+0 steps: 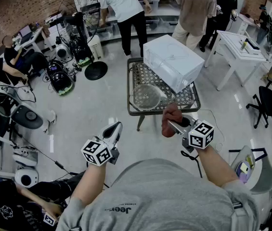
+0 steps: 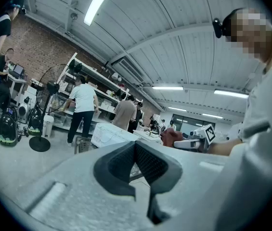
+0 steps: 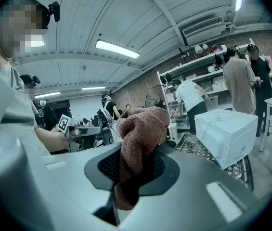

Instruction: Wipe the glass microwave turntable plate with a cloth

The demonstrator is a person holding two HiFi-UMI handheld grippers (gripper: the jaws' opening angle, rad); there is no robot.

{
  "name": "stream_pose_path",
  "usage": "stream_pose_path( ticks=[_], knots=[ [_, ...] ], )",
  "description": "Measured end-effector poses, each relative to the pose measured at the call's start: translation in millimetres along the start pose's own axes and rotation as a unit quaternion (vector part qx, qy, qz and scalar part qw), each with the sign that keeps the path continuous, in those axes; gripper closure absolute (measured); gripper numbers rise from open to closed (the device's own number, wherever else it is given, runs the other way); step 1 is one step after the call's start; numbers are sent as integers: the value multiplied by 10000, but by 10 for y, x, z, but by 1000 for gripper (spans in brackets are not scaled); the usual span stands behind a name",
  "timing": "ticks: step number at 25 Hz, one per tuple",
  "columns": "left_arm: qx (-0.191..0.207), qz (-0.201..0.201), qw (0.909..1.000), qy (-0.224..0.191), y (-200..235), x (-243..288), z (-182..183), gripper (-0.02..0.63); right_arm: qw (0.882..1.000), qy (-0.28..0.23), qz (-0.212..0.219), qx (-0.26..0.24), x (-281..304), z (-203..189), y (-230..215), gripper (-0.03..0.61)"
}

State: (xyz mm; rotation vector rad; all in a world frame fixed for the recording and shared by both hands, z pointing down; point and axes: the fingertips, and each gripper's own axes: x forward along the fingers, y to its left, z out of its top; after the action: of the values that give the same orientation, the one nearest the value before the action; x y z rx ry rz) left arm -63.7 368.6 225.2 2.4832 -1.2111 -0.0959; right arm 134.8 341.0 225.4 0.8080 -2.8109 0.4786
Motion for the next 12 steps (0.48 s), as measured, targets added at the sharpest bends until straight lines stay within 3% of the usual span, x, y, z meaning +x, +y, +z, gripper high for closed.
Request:
stream_pose_path(
  ticks=[12],
  knots=[
    [-13, -111, 9999, -37, 74, -130, 103, 615, 10000, -17, -41, 33, 104, 74, 147, 509]
  ],
)
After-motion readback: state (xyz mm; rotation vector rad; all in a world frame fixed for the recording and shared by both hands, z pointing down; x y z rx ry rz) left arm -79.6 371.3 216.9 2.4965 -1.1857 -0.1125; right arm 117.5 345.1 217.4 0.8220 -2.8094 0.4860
